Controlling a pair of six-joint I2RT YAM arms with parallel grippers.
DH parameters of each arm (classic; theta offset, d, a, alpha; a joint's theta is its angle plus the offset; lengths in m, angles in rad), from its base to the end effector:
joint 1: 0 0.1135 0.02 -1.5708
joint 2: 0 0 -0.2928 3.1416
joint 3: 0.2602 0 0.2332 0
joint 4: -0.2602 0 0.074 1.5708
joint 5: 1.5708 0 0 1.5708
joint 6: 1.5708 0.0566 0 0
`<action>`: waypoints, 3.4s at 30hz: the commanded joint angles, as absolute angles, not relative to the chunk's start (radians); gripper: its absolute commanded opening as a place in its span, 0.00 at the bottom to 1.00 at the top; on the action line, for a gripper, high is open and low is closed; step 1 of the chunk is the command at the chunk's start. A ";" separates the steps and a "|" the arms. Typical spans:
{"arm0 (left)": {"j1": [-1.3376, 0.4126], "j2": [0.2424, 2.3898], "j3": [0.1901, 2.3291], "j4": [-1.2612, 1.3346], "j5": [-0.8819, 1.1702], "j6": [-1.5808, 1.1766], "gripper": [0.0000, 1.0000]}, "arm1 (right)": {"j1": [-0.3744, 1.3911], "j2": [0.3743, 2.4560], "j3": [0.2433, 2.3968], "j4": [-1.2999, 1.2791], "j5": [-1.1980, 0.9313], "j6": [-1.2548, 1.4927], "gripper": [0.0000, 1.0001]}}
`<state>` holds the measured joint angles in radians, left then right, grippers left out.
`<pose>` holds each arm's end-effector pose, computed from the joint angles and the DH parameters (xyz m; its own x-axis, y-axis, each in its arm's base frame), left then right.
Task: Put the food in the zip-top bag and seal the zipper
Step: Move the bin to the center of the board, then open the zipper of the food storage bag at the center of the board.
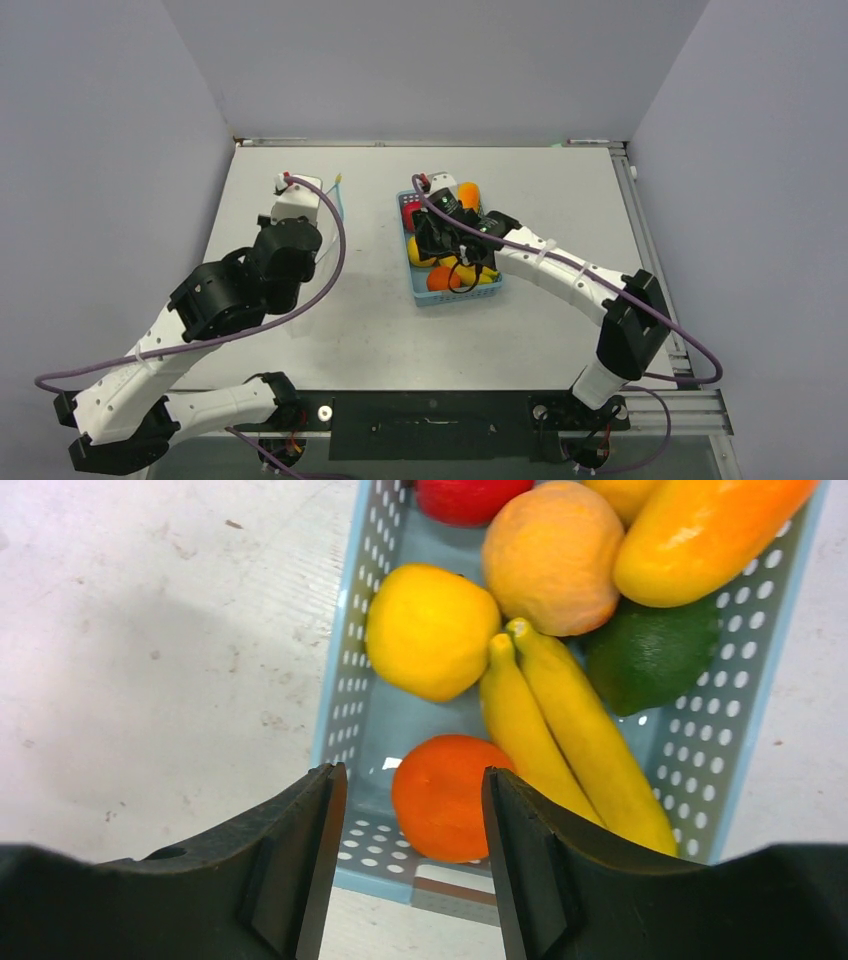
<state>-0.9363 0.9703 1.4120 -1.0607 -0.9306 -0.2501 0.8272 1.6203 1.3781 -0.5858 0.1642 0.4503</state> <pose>0.1079 -0.0701 0.4431 -0.3565 0.2349 -0.9043 0.0059 0.9684 0.2493 0.2474 0.2554 0.3145 -0.7324 -0.1620 -0.6613 -0.3693 0.9105 0.1860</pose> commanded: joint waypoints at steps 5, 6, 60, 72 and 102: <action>-0.931 0.928 1.403 -1.054 -0.944 -0.260 0.00 | 0.897 1.710 1.446 -0.521 0.171 0.541 0.53; -0.931 0.925 1.402 -1.057 -0.944 -0.261 0.00 | 0.902 1.721 1.444 -0.516 0.170 0.549 0.52; -0.928 1.026 1.384 -1.043 -0.932 -0.285 0.00 | 0.814 1.659 1.085 -0.364 0.394 0.682 0.11; -0.869 1.093 1.395 -0.997 -0.997 -0.194 0.00 | 0.821 1.503 1.168 -0.391 0.356 0.623 0.48; -0.891 1.377 1.275 -0.697 -0.817 -0.256 0.00 | 0.725 1.153 0.961 -0.307 0.174 0.650 0.51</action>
<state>-0.8883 1.4265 1.3041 -0.7845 -0.8684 -0.2115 0.7330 1.2079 0.9821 -0.3901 0.2523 0.6209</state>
